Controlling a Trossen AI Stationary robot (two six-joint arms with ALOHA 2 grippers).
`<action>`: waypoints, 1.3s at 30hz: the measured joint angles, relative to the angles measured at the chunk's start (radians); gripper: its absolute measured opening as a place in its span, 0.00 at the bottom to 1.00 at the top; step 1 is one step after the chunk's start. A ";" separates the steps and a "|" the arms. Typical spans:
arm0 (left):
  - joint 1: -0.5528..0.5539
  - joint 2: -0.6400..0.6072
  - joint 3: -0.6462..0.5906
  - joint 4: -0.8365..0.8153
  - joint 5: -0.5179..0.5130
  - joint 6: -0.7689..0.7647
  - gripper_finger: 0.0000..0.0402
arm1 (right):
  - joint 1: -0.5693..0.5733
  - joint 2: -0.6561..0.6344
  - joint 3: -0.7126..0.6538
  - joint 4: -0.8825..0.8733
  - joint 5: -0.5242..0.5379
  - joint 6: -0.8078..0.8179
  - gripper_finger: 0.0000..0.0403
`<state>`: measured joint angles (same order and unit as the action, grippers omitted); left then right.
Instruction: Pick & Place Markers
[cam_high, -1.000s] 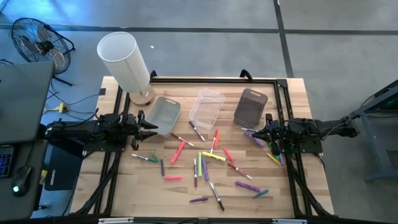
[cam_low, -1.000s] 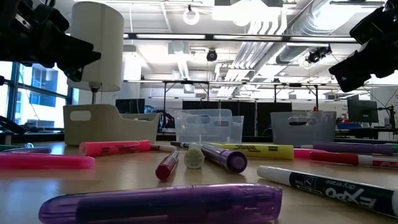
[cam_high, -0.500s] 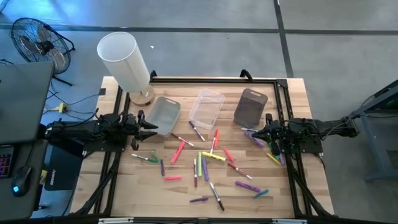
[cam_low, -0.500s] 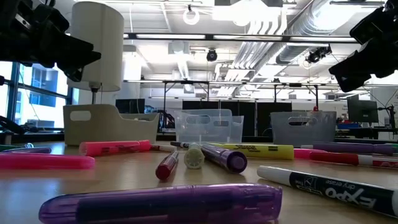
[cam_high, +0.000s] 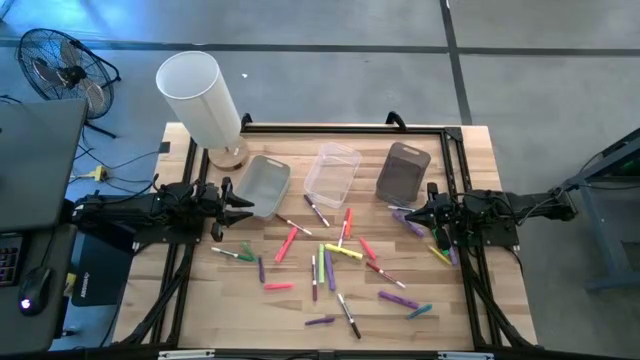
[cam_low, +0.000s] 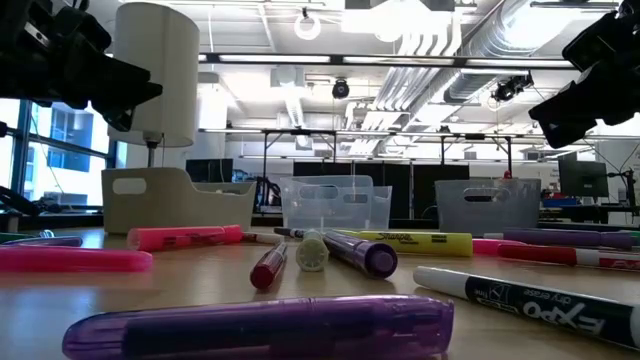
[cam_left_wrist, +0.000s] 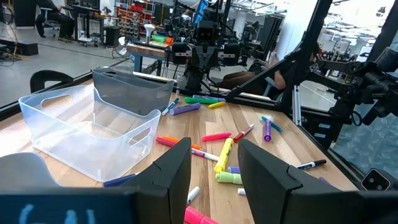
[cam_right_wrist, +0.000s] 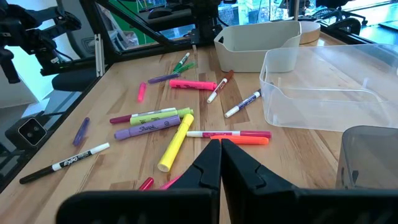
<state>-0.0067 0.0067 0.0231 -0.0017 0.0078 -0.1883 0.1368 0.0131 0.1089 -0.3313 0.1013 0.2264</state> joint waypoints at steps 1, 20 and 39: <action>0.000 0.000 0.000 0.000 0.000 0.000 0.33 | 0.000 0.000 0.000 0.000 0.000 0.000 0.00; 0.000 0.000 0.000 0.000 0.000 0.000 0.33 | 0.000 0.000 0.000 0.000 0.000 0.000 0.00; 0.000 0.000 0.000 0.005 -0.040 -0.069 0.33 | 0.000 0.000 0.000 0.000 0.000 0.000 0.00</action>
<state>-0.0067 0.0065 0.0233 0.0037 -0.0323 -0.2576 0.1371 0.0128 0.1093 -0.3313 0.1013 0.2264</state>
